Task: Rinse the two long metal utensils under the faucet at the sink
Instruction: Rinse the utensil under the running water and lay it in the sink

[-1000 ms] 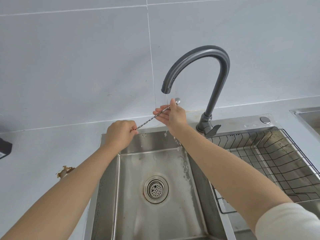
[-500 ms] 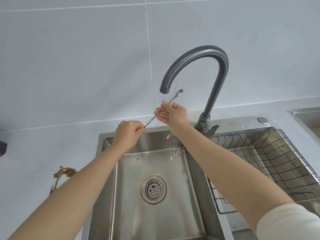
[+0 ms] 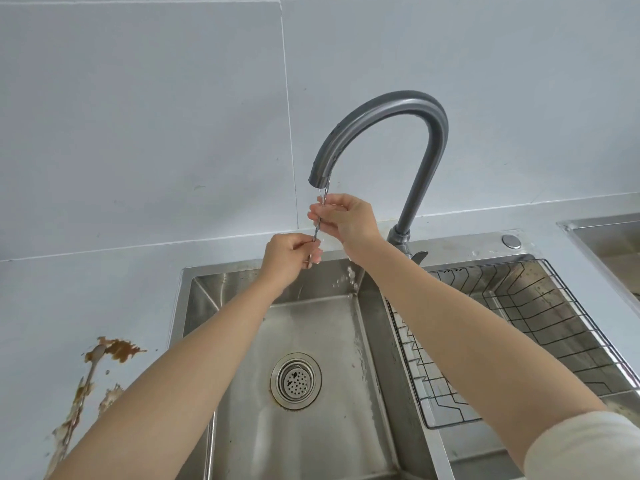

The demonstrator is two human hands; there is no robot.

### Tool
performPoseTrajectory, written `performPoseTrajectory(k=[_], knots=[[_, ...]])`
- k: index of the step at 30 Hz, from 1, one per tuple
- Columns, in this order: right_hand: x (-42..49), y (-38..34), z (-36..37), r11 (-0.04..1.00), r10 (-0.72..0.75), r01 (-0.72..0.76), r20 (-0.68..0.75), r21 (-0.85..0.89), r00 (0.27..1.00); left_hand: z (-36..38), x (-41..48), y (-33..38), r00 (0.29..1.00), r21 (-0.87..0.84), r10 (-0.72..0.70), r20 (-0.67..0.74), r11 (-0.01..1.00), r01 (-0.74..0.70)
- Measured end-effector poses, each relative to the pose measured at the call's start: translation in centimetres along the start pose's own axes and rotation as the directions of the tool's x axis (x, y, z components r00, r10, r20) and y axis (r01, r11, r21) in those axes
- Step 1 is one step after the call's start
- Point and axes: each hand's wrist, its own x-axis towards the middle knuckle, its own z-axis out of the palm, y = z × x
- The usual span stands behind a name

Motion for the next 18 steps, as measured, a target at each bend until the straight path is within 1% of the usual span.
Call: performPoseTrajectory(k=[2, 6, 18], knots=[[0.2, -0.5, -0.2, 0.998, 0.011, -0.01, 0.016, -0.064, 1.0, 0.7, 0.4, 0.4, 1.0, -0.088, -0.027, 0.006, 0.996, 0.027], [0.5, -1.3, -0.4, 0.978, 0.009, -0.004, 0.022, -0.21, 1.0, 1.4, 1.0, 1.1, 0.999, -0.162, -0.011, 0.034, 0.987, 0.016], [1.4, -3.9, 0.6, 0.966, -0.143, 0.138, -0.005, -0.218, 0.99, 0.8, 2.0, 3.9, 0.997, -0.294, 0.061, 0.038, 0.955, -0.047]])
